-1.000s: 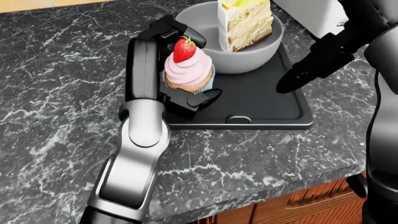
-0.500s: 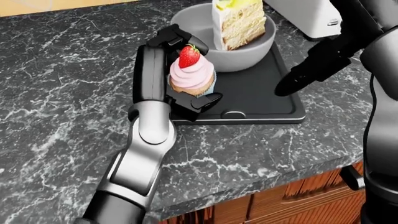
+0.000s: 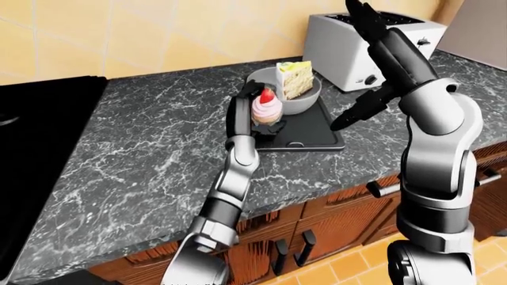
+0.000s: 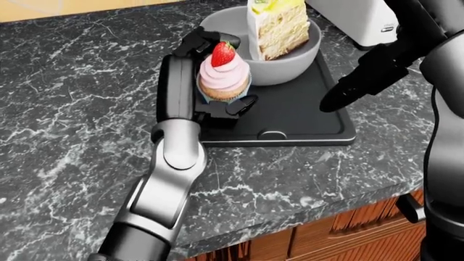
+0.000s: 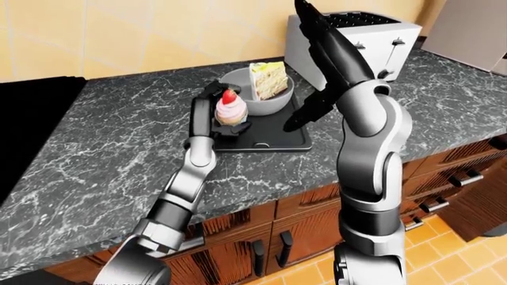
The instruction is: Pick up the bowl with cake and place it on the tray. Pick up the cupcake and place it on the tray.
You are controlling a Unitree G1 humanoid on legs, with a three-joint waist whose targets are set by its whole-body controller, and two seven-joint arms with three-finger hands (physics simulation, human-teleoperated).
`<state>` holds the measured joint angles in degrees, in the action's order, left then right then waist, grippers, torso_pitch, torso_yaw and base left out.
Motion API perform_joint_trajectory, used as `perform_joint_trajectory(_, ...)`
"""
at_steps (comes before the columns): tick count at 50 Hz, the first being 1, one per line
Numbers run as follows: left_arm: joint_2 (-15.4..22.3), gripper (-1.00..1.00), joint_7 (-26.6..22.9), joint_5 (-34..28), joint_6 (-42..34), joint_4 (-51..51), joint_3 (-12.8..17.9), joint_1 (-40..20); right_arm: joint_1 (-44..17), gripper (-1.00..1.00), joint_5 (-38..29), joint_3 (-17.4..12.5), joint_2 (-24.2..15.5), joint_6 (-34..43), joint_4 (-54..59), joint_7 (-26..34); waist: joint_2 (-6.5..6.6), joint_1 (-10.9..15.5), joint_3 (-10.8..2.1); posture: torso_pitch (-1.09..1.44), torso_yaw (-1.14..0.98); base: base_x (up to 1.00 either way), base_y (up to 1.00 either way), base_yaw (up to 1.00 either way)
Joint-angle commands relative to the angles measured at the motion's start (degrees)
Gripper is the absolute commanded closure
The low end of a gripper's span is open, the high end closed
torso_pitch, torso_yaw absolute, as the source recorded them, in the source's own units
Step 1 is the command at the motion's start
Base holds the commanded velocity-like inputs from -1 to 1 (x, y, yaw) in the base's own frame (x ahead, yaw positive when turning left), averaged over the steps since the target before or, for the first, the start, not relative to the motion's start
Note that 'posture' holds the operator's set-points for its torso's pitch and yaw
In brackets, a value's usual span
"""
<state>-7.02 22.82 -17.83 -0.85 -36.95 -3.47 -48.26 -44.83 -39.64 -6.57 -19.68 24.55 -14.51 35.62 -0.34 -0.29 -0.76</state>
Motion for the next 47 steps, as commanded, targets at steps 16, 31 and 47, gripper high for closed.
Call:
perform_joint_trajectory(16, 0.5, -0.50, 0.4, 0.2, 3.6, -3.8, 0.5, 0.5, -1.8, -1.00, -0.2, -0.6, -0.6, -0.6, -1.7, -0.6, -0.68, 0.1, -0.37, 0.00, 0.00, 0.00, 0.00, 0.00)
perform_joint_trajectory(31, -0.8, -0.64, -4.7, -1.4, -9.9, 21.0, -1.6, 7.4, -2.3, -1.00, -0.3, -0.8, -1.0, 0.1, -2.3, 0.0, -0.47, -0.2, -0.40, 0.00, 0.00, 0.00, 0.00, 0.00)
perform_joint_trajectory(47, -1.2, -0.88, -12.2, -3.4, -27.6, 49.3, -3.1, 11.0, -2.6, -1.00, -0.1, -1.1, -1.4, 1.1, -3.6, 0.5, -1.39, 0.1, 0.53, 0.00, 0.00, 0.00, 0.00, 0.00)
